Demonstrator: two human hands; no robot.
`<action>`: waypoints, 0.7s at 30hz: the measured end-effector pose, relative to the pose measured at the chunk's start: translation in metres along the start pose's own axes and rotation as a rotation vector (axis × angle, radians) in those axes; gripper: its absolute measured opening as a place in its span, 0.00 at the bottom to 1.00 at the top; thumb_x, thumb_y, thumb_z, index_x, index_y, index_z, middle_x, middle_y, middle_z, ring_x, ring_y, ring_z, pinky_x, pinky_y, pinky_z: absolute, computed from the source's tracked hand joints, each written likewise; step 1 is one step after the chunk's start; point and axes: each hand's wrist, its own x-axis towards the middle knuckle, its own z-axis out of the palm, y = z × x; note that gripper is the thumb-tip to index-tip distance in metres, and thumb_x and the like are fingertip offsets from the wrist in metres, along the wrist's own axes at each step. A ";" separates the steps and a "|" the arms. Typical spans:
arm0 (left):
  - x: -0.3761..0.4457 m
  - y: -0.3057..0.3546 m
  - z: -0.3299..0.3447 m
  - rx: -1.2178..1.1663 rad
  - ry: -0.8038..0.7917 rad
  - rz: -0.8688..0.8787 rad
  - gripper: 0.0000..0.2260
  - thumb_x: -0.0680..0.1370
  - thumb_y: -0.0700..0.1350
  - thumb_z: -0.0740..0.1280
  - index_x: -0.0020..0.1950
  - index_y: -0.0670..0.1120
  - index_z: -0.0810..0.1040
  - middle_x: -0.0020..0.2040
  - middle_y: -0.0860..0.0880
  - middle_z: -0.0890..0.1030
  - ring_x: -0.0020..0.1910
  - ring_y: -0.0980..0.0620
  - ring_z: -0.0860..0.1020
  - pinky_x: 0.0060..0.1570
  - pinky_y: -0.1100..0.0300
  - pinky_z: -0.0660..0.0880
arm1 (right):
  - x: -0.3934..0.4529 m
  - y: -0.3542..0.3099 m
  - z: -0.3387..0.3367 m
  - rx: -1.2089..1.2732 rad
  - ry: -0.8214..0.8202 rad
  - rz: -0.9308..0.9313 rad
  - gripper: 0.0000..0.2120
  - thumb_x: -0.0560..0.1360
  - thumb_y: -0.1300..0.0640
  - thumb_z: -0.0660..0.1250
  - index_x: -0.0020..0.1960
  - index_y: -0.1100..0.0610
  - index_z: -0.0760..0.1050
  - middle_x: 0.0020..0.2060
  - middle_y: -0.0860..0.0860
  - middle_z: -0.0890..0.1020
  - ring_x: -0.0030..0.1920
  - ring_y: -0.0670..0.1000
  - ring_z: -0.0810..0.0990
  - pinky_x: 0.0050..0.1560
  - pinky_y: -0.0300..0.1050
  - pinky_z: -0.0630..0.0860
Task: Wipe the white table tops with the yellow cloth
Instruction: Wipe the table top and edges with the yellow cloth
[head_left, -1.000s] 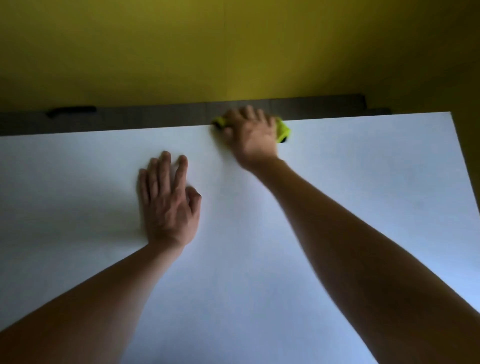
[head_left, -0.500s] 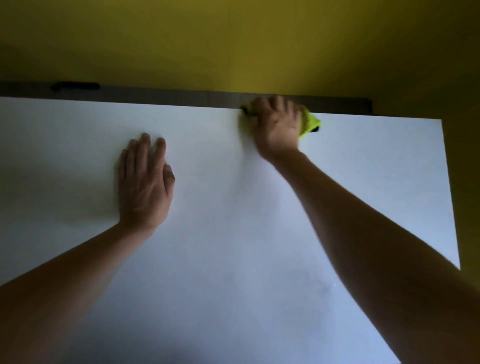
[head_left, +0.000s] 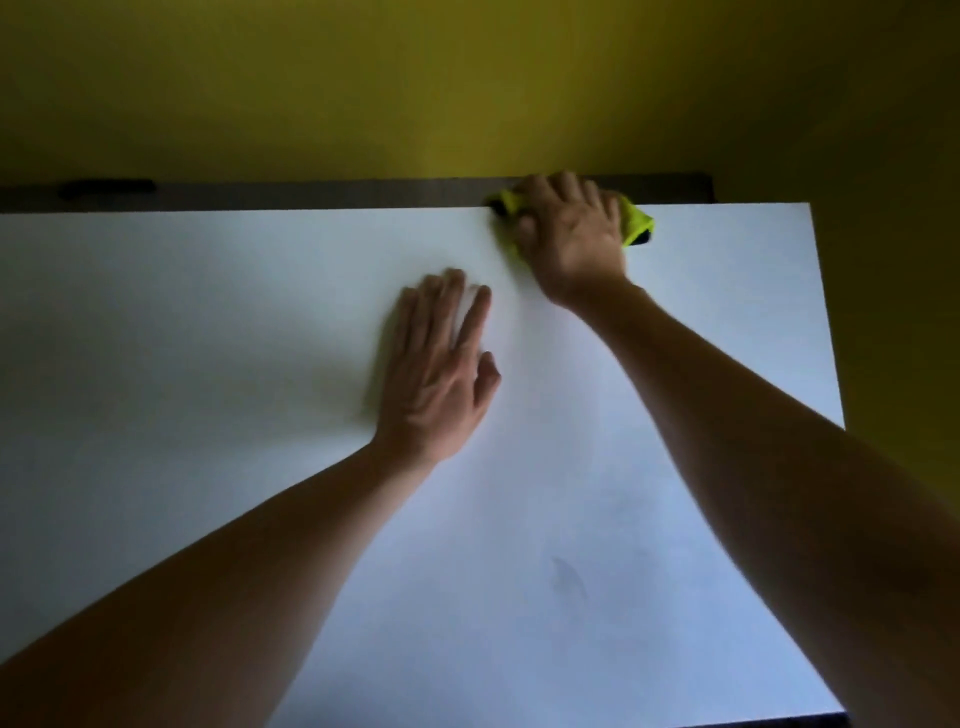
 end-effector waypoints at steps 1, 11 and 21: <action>0.005 0.008 0.003 -0.003 -0.011 0.015 0.27 0.80 0.45 0.61 0.79 0.40 0.69 0.80 0.36 0.67 0.79 0.33 0.65 0.79 0.36 0.59 | -0.005 0.024 -0.008 -0.015 0.012 0.032 0.22 0.77 0.44 0.53 0.64 0.53 0.72 0.57 0.59 0.75 0.59 0.61 0.73 0.59 0.56 0.66; 0.012 0.017 0.006 0.021 -0.041 -0.011 0.26 0.81 0.46 0.60 0.80 0.43 0.70 0.81 0.38 0.66 0.80 0.35 0.64 0.80 0.37 0.58 | -0.005 0.048 -0.018 -0.088 0.018 0.209 0.20 0.77 0.46 0.55 0.61 0.56 0.74 0.59 0.61 0.75 0.61 0.62 0.72 0.61 0.56 0.64; 0.013 0.016 0.005 0.026 -0.036 -0.010 0.24 0.80 0.45 0.60 0.76 0.40 0.73 0.74 0.35 0.73 0.75 0.33 0.70 0.79 0.38 0.60 | 0.025 -0.062 0.008 0.012 -0.203 -0.169 0.22 0.82 0.43 0.53 0.71 0.51 0.69 0.64 0.53 0.75 0.66 0.57 0.72 0.61 0.52 0.64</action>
